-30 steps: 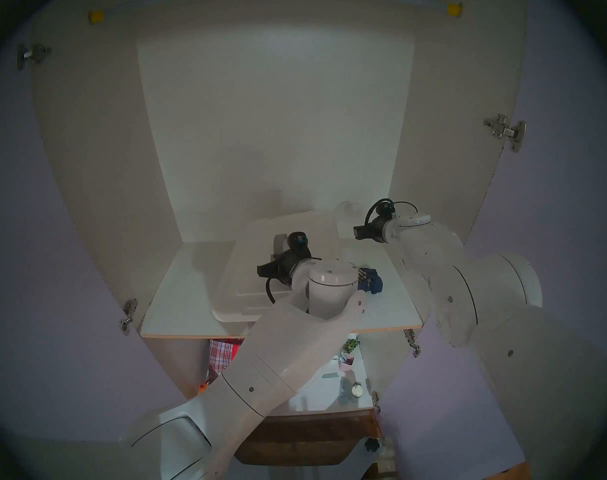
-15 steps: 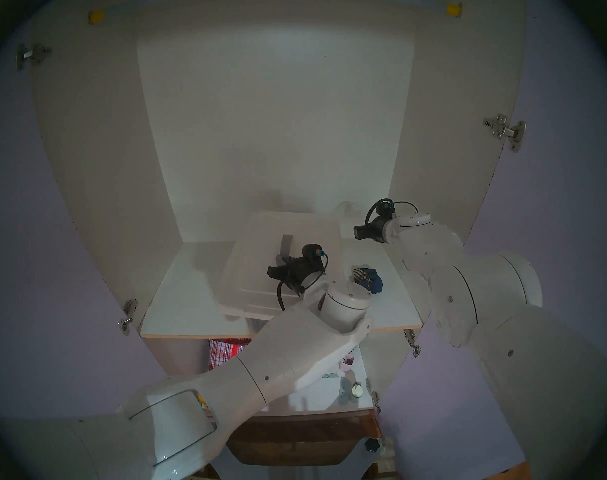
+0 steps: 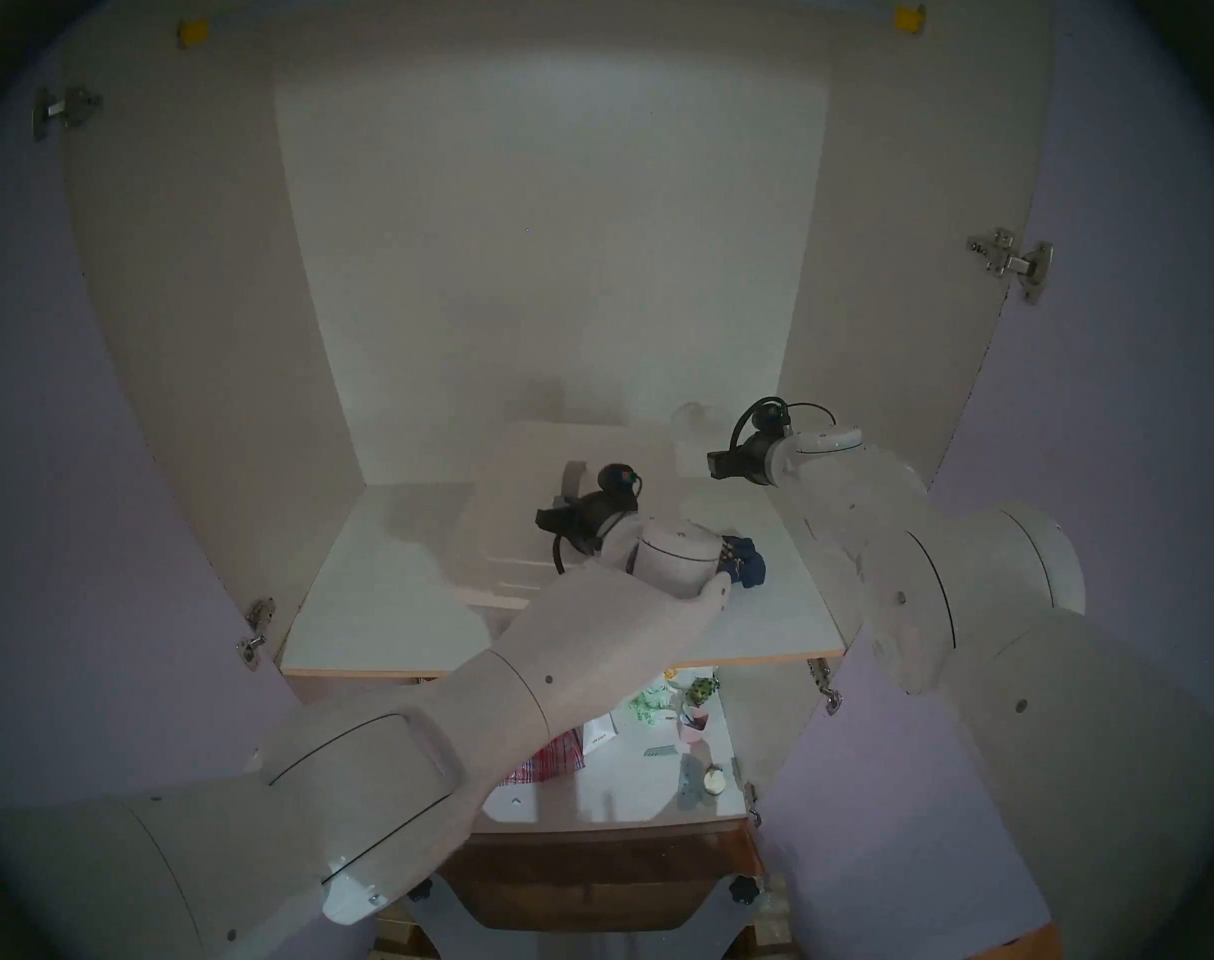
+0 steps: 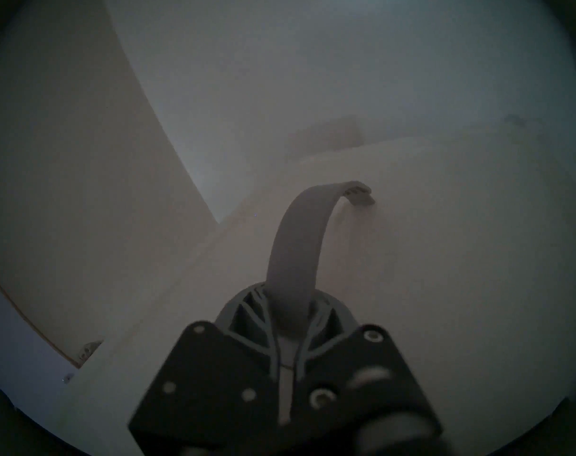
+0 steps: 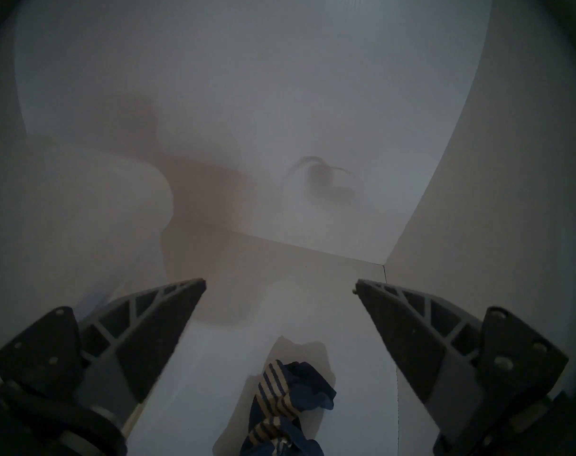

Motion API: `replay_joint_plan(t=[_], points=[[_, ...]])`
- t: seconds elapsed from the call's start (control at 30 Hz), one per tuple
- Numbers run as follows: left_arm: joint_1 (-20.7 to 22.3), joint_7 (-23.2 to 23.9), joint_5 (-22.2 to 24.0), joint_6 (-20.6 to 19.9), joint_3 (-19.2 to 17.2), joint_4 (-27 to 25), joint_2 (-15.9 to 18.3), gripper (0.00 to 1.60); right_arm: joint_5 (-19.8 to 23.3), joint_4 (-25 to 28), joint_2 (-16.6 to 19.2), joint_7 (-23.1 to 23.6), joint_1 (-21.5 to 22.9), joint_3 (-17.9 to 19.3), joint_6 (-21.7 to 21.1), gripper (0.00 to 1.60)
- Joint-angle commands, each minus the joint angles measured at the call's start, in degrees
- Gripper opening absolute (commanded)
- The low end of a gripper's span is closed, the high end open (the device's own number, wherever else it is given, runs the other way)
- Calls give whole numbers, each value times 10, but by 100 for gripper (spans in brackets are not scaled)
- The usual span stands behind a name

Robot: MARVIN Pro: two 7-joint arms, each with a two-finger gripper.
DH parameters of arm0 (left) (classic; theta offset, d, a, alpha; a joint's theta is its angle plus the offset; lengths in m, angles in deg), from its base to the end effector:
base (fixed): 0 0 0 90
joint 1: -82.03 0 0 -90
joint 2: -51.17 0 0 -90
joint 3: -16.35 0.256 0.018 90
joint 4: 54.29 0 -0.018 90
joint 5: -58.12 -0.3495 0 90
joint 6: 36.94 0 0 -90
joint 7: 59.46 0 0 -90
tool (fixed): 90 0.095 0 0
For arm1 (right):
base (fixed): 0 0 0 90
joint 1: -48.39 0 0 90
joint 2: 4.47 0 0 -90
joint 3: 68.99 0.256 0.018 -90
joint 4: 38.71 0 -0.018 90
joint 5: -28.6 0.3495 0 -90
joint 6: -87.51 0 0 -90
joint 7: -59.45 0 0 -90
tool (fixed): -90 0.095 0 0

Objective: Take clothing out of the storage bin and put the lid back on the bin

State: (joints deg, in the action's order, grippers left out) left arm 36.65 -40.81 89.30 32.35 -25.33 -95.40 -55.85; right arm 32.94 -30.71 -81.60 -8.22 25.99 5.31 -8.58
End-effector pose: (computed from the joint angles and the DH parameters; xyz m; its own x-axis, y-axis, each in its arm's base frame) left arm 0.5110 -0.2777 -0.2422 0.4164 -0.2127 0.8840 0.3603 -0.8540 -0.3752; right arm 0.6503 -0.1053 -0.2220 0.3843 0.1996 0.9014 0.2397 -0.9644 0.1114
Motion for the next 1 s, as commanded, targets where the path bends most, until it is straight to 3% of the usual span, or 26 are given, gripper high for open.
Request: replay_joint_plan(t=[0.0, 0.17, 0.5, 0.67, 0.9, 0.93, 0.97], points=[[23, 10, 17, 31, -25, 4, -22, 0, 1, 11, -1, -2, 20, 1, 11, 160], [39, 18, 16, 59, -39, 41, -39, 0, 1, 11, -1, -2, 20, 1, 11, 160], [62, 2, 39, 151, -124, 89, -78, 0, 0, 11, -1, -2, 20, 1, 12, 160], [61, -8, 29, 166, -122, 110, -80, 0, 0, 10, -1, -2, 20, 1, 12, 160], [53, 3, 23, 152, -109, 99, -66, 0, 0, 9, -2, -2, 21, 1, 13, 160], [53, 3, 21, 148, -105, 97, -64, 4, 0, 10, -2, -2, 21, 1, 13, 160], [55, 16, -1, 135, -76, 102, -59, 47, 0, 10, -1, -2, 21, 1, 12, 160]])
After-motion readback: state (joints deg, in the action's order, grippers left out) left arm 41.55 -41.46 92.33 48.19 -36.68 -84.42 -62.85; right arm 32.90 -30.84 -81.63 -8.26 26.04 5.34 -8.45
